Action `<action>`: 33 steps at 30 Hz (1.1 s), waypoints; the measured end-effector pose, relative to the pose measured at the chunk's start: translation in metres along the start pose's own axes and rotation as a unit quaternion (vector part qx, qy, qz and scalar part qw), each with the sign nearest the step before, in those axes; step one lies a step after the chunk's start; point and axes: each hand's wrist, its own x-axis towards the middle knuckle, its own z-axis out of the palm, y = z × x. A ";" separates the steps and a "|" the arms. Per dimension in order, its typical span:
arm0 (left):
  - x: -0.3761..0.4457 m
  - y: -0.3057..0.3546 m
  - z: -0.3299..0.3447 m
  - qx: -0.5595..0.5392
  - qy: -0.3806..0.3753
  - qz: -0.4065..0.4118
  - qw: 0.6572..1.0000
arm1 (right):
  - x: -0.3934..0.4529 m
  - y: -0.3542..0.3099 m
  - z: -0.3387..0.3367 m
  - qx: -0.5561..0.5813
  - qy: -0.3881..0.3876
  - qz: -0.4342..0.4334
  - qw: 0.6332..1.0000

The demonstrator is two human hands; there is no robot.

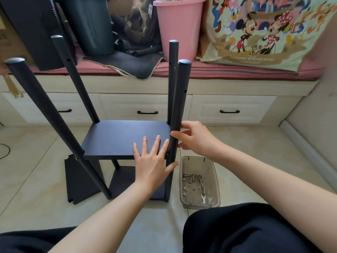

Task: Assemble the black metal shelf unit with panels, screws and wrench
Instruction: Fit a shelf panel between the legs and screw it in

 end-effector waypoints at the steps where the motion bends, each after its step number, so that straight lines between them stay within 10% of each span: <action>1: 0.000 0.002 0.001 -0.015 0.026 -0.004 1.000 | 0.000 0.001 0.000 0.006 -0.004 0.000 1.000; 8: -0.001 0.000 0.012 -0.025 0.134 0.001 0.991 | 0.003 0.033 -0.019 0.089 -0.071 0.042 0.993; 20: -0.001 0.002 0.030 -0.023 0.229 0.006 0.973 | 0.008 0.232 0.027 -0.061 -0.120 0.232 0.963; 33: 0.002 0.004 0.034 -0.010 0.261 0.000 0.965 | 0.065 0.322 0.102 -0.253 -0.227 0.242 0.909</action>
